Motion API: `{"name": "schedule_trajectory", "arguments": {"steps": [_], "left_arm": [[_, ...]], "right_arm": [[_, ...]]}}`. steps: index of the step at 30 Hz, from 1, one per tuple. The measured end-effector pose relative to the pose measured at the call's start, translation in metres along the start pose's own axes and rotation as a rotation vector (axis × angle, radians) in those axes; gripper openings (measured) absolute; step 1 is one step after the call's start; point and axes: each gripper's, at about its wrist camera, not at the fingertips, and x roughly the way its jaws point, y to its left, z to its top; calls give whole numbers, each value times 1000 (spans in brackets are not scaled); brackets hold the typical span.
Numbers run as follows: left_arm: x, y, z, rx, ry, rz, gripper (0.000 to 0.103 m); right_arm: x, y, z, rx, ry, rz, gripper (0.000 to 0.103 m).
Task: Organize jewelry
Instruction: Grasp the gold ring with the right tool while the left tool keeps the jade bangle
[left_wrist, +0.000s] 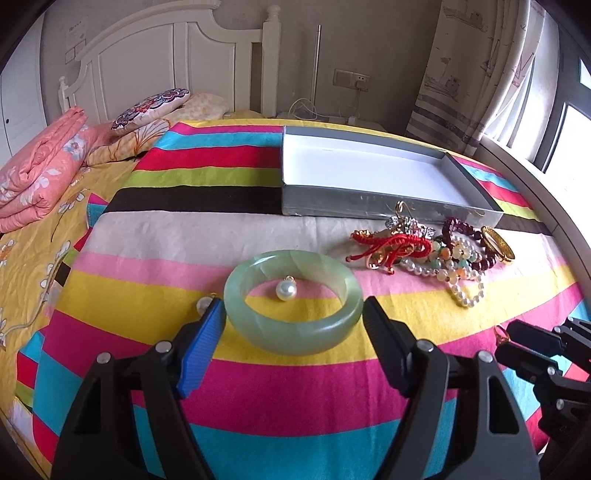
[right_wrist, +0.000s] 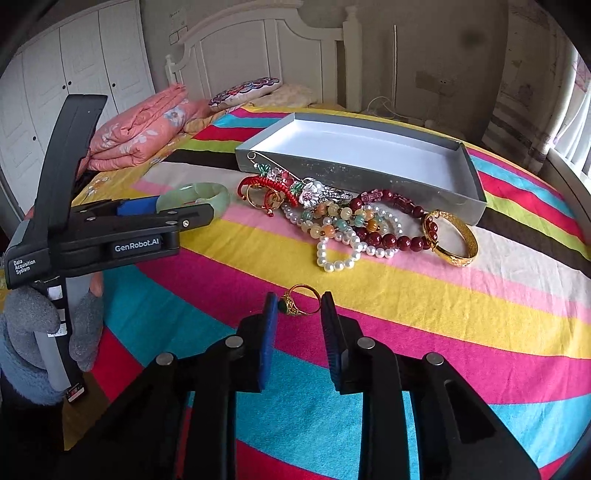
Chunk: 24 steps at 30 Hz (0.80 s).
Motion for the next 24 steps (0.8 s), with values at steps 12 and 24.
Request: {"name": "schedule_trajectory", "arguments": {"steps": [12,24], "left_arm": [[14,1,1,51,94,-25,87],[32,-12,14,169,139,-37,78]], "right_arm": [[2,-3,-2,21,17,21,26],[3,-9,-3,50,25,35,26]]}}
